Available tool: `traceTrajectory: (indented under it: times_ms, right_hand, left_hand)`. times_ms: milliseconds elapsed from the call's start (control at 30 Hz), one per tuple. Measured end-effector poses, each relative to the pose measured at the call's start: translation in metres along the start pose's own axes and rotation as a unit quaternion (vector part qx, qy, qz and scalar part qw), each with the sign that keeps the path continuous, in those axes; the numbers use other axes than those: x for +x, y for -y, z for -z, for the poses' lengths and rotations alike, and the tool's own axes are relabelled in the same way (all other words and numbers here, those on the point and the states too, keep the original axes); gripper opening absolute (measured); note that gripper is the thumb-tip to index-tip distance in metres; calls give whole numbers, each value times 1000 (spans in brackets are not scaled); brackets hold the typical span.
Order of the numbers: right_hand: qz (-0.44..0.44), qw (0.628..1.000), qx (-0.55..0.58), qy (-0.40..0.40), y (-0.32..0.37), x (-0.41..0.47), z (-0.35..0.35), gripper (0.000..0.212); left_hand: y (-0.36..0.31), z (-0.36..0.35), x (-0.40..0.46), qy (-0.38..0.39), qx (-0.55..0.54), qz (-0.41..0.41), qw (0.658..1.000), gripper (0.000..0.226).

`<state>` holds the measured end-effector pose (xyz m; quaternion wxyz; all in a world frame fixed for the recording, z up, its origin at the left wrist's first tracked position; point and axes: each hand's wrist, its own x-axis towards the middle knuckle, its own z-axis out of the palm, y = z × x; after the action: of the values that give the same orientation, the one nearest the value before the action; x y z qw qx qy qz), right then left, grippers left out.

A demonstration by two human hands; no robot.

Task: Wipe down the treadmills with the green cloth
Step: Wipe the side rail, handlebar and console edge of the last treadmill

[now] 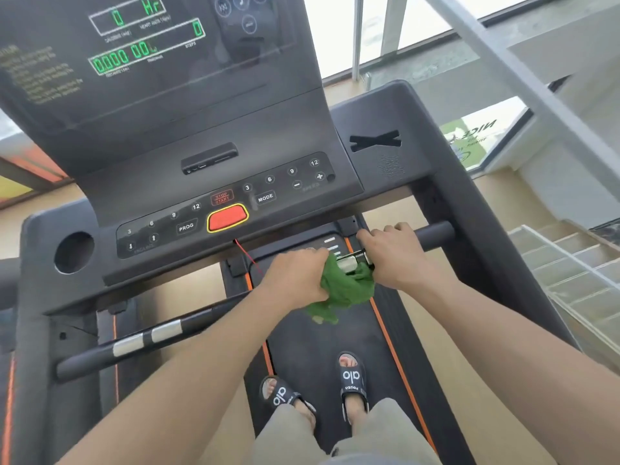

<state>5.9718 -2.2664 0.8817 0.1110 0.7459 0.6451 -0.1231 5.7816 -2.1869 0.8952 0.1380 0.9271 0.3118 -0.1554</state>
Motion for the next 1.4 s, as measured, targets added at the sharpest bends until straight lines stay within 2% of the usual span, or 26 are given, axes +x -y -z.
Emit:
traceTrajectory:
  times_ms: [133,267,333,433,567,700,767,833,900,967,1033,1100,1200,1267,1400]
  right_hand:
    - [0,1000,8,12,2,-2,5,46]
    - [-3,1000,6,13,4,-2,7,43]
    - [1,1000,11,9,6,0,6,43]
    - [42,999,29,15,-11,0,4,50]
    - [46,994,-98,25,-74,-28,17,73]
    - [39,996,-72,46,-79,-41,21,80]
    - [32,997,-53,36,-80,-39,18,79]
    - [37,998,-37,23,-82,-39,15,78]
    - [33,999,-27,9,-83,-39,16,78]
    - [40,999,-16,9,-85,-40,15,82]
    - [48,999,-15,-6,-89,-41,13,91]
    - [23,999,-1,-23,-100,-48,13,104]
    - [-67,988,126,-54,-124,-62,11,113]
    - [-72,979,184,-54,-134,-65,9,116]
    - [-62,972,218,-56,-136,-63,3,116]
  left_hand:
    - [40,9,-23,81,-10,19,996,43]
    - [18,18,1,116,1,21,993,31]
    - [-4,19,22,102,-29,17,994,28]
    - [-51,19,58,44,-60,-3,997,25]
    - [-95,10,85,-51,-52,-28,997,24]
    - [-76,-14,61,-183,54,-118,975,53]
    - [-55,-31,46,-255,122,-170,944,47]
    - [-37,-39,34,-283,164,-196,925,31]
    - [-45,-25,35,-238,161,-141,947,28]
    - [-69,1,52,-97,84,-51,990,25]
    - [-86,20,82,42,-8,-4,999,19]
    - [-100,34,110,117,-108,11,987,22]
    - [-119,42,139,197,-233,28,952,29]
    - [-127,47,151,236,-303,55,922,29]
    - [-136,57,168,305,-339,116,882,47]
